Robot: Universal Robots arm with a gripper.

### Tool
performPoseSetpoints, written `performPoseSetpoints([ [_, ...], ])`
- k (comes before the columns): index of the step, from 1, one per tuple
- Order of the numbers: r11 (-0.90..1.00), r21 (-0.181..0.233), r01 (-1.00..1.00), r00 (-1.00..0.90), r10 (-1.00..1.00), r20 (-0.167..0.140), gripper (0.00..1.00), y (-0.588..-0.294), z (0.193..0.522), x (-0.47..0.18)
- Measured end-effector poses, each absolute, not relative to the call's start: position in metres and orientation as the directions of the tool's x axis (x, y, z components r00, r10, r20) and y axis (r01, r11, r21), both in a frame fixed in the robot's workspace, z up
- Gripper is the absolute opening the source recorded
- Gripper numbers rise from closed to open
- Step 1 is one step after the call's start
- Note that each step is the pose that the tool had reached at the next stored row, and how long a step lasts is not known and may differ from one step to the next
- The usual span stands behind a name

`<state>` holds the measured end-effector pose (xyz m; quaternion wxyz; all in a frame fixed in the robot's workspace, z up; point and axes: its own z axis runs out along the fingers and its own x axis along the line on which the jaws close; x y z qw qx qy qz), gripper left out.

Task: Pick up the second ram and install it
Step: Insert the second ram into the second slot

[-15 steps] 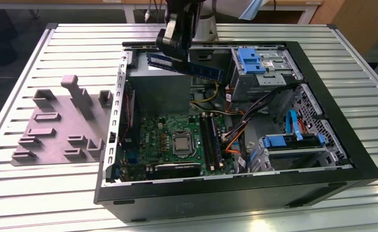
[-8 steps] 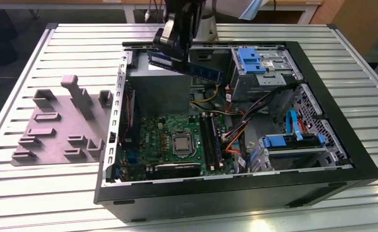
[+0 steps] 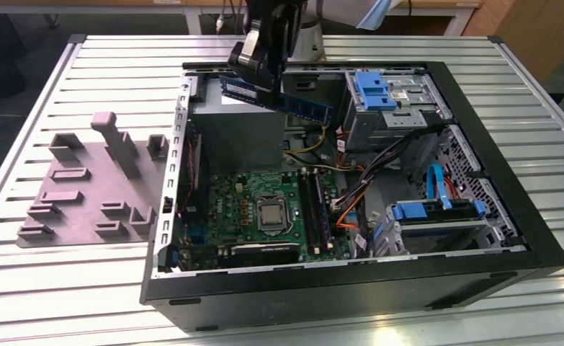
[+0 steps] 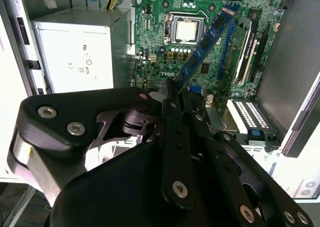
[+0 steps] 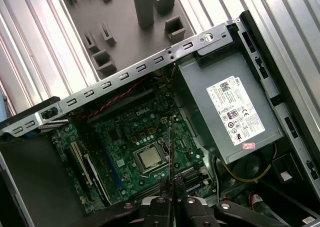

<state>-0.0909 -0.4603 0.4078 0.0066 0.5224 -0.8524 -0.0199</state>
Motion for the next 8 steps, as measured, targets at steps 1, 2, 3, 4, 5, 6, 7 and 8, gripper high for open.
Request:
performPoseSetpoints([
  [1, 0.454, 0.041, -0.890, -0.454, -0.891, -0.010, 0.14, -0.4603, 0.4078, -0.0909],
  [2, 0.454, 0.041, -0.890, -0.455, -0.891, -0.010, 0.14, -0.4603, 0.4078, -0.0909],
  [3, 0.455, 0.041, -0.890, -0.455, -0.890, -0.010, 0.14, -0.4603, 0.4078, -0.0909],
  [4, 0.455, 0.041, -0.889, -0.456, -0.890, -0.010, 0.14, -0.4603, 0.4078, -0.0909],
  [5, 0.456, 0.041, -0.889, -0.457, -0.889, -0.010, 0.14, -0.4603, 0.4078, -0.0909],
  [6, 0.457, 0.041, -0.888, -0.458, -0.889, -0.010, 0.14, -0.4603, 0.4078, -0.0909],
  [7, 0.459, 0.041, -0.888, -0.460, -0.888, -0.010, 0.14, -0.4603, 0.4078, -0.0909],
  [8, 0.461, 0.041, -0.886, -0.462, -0.887, -0.010, 0.14, -0.4603, 0.4079, -0.0909],
])
